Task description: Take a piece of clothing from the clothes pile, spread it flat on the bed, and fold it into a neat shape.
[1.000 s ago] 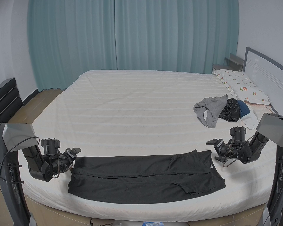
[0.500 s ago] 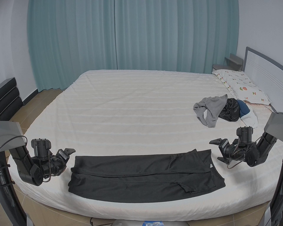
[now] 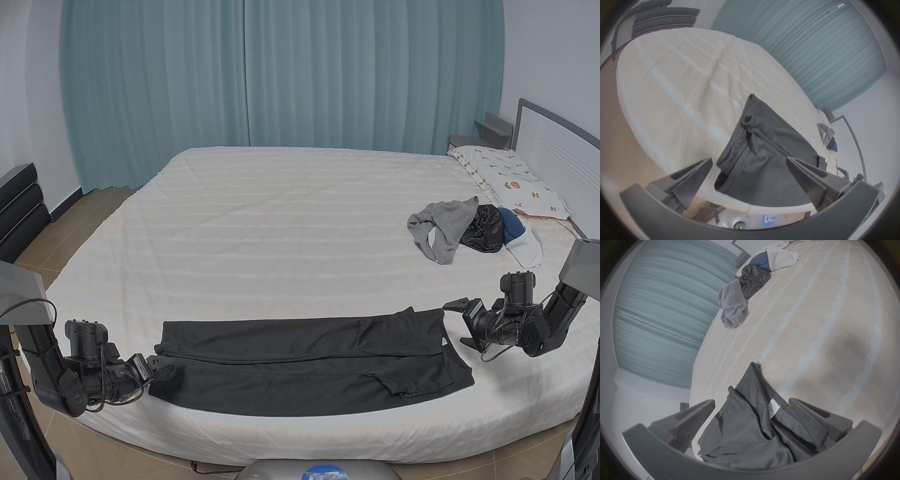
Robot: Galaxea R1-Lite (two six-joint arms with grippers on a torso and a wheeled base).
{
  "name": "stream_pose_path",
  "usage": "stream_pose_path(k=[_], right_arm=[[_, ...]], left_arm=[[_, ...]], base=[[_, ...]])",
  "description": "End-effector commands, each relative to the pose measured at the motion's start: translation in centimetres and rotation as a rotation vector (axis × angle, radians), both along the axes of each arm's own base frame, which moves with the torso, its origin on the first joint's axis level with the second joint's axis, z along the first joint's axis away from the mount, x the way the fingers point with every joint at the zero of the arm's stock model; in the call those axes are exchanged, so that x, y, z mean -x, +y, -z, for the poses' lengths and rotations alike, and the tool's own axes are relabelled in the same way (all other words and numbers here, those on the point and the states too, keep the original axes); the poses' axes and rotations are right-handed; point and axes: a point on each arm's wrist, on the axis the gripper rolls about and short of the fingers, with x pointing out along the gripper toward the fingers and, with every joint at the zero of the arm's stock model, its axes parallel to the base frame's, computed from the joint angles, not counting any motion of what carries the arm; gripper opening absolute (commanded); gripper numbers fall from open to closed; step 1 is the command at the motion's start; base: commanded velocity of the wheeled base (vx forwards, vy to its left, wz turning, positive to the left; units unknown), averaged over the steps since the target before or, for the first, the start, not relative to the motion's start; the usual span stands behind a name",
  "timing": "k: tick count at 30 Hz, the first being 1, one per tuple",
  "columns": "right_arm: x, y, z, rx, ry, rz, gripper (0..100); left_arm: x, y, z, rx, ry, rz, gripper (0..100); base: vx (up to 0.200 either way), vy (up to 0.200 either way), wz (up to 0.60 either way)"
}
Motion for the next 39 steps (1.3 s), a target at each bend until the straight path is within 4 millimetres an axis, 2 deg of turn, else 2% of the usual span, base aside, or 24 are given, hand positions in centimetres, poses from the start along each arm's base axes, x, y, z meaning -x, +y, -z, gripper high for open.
stream_pose_path(k=[1,7,8,16,22,39], right_arm=[[0.1,0.1,0.3,0.000,0.009,-0.004,100],[0.1,0.1,0.3,0.000,0.009,-0.004,100],[0.1,0.1,0.3,0.000,0.009,-0.004,100],[0.0,0.0,0.2,0.000,0.006,-0.001,100],[0.0,-0.1,0.2,0.000,0.008,0.001,100],[0.0,-0.1,0.4,0.001,0.014,0.002,100]], left_arm=[[0.7,-0.1,0.4,-0.005,0.028,0.013,100],[0.4,0.0,1.1,-0.008,0.051,0.008,100],[0.4,0.0,1.1,-0.008,0.051,0.008,0],[0.2,0.2,1.4,-0.014,0.056,-0.004,0],[0.7,0.9,0.5,-0.050,0.031,-0.009,0],[1.4,0.7,0.8,-0.098,0.084,0.039,0]], base=[[0.000,0.000,0.00],[0.000,0.000,0.00],[0.000,0.000,0.00],[0.000,0.000,0.00],[0.000,0.000,0.00],[0.000,0.000,0.00]])
